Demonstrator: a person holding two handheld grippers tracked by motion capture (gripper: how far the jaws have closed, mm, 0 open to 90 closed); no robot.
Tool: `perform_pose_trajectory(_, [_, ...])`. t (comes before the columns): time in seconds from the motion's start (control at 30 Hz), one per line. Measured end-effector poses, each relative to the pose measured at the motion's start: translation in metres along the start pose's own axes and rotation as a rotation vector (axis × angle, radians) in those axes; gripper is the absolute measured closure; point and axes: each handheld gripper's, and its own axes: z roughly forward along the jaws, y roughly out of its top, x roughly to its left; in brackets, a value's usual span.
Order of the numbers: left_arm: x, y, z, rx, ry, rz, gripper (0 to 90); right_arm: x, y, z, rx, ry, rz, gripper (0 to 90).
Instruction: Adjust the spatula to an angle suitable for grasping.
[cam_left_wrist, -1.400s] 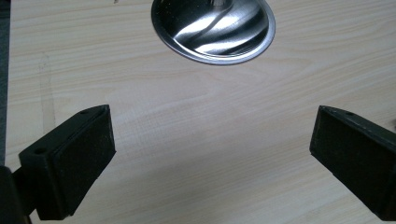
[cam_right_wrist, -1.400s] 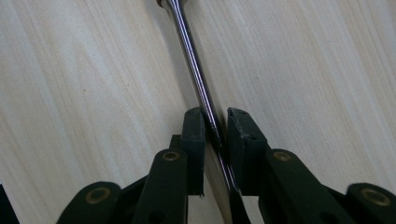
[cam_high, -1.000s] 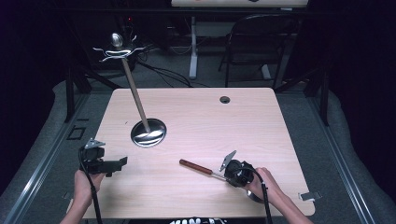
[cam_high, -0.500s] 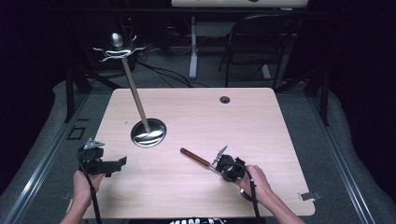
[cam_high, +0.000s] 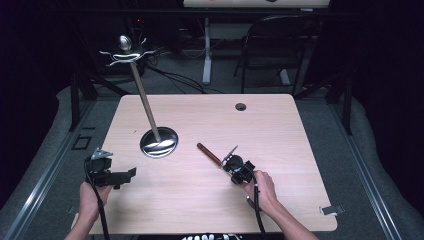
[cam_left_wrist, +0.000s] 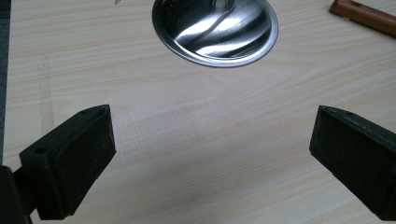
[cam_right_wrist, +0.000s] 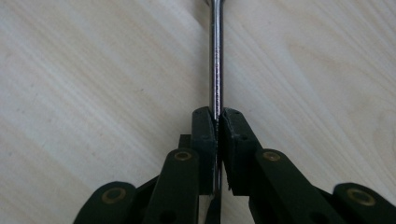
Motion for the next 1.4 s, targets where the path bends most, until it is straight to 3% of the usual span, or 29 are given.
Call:
perform_pose_trajectory(0.23, [0.000,0.000,0.001,0.010,0.016,-0.007,0.1,-0.008,0.006,0.004,-0.013,0.007,0.031,84.3])
perform_pose_trajectory(0.4, [-0.001,0.000,0.004,0.021,0.015,-0.005,0.3,-0.011,0.015,0.007,-0.015,0.011,0.082,84.0])
perform_pose_trajectory(0.43, [-0.001,0.000,0.003,0.012,0.005,0.001,0.2,-0.011,0.019,0.008,-0.015,-0.004,0.078,69.0])
perform_pose_trajectory(0.47, [-0.001,0.000,0.003,0.012,0.005,0.001,0.1,-0.011,0.019,0.008,-0.015,-0.004,0.078,69.0])
perform_pose_trajectory(0.5, [-0.001,0.000,0.002,0.005,-0.009,0.007,0.1,-0.011,0.018,0.007,-0.026,0.024,0.061,61.7])
perform_pose_trajectory(0.53, [-0.001,-0.001,0.002,0.008,-0.008,0.016,0.1,-0.014,0.016,0.004,-0.037,0.052,0.054,61.8])
perform_pose_trajectory(0.6, [0.000,-0.001,0.002,0.012,-0.010,0.018,0.2,-0.016,0.014,0.001,-0.046,0.055,0.051,60.5])
perform_pose_trajectory(0.63, [0.000,-0.001,0.003,0.014,-0.011,0.024,0.3,-0.023,0.007,-0.010,-0.065,0.082,0.026,59.5])
perform_pose_trajectory(0.73, [-0.001,-0.001,0.003,0.025,-0.016,0.040,1.5,-0.030,-0.002,-0.018,-0.089,0.101,0.032,59.5])
perform_pose_trajectory(0.77, [-0.004,0.000,0.004,0.032,-0.019,0.056,4.3,-0.041,-0.011,-0.023,-0.078,0.137,0.043,60.0])
perform_pose_trajectory(0.8, [-0.004,0.000,0.004,0.032,-0.019,0.056,5.3,-0.041,-0.011,-0.023,-0.078,0.137,0.043,60.0])
perform_pose_trajectory(0.83, [-0.005,0.000,0.004,0.035,-0.017,0.066,5.9,-0.046,-0.018,-0.020,-0.064,0.198,0.062,62.2])
perform_pose_trajectory(0.93, [-0.011,0.001,0.006,0.040,-0.005,0.095,7.0,-0.043,-0.020,-0.014,-0.021,0.213,0.031,68.1])
perform_pose_trajectory(1.0, [-0.012,0.001,0.006,0.042,-0.002,0.102,7.0,-0.040,-0.016,-0.010,-0.004,0.215,0.010,69.7])
perform_pose_trajectory(1.1, [-0.014,0.001,0.005,0.036,0.000,0.111,8.9,-0.037,-0.013,-0.007,0.003,0.217,0.003,73.7])
perform_pose_trajectory(1.13, [-0.014,0.001,0.005,0.037,-0.001,0.108,9.1,-0.035,-0.011,-0.005,0.017,0.209,0.004,80.3])
perform_pose_trajectory(1.2, [-0.013,0.001,0.005,0.034,0.001,0.104,9.2,-0.034,-0.010,-0.004,0.018,0.204,0.007,80.8])
perform_pose_trajectory(1.4, [-0.011,0.001,0.005,0.041,0.004,0.095,10.8,-0.030,-0.006,-0.003,0.023,0.190,0.081,83.2])
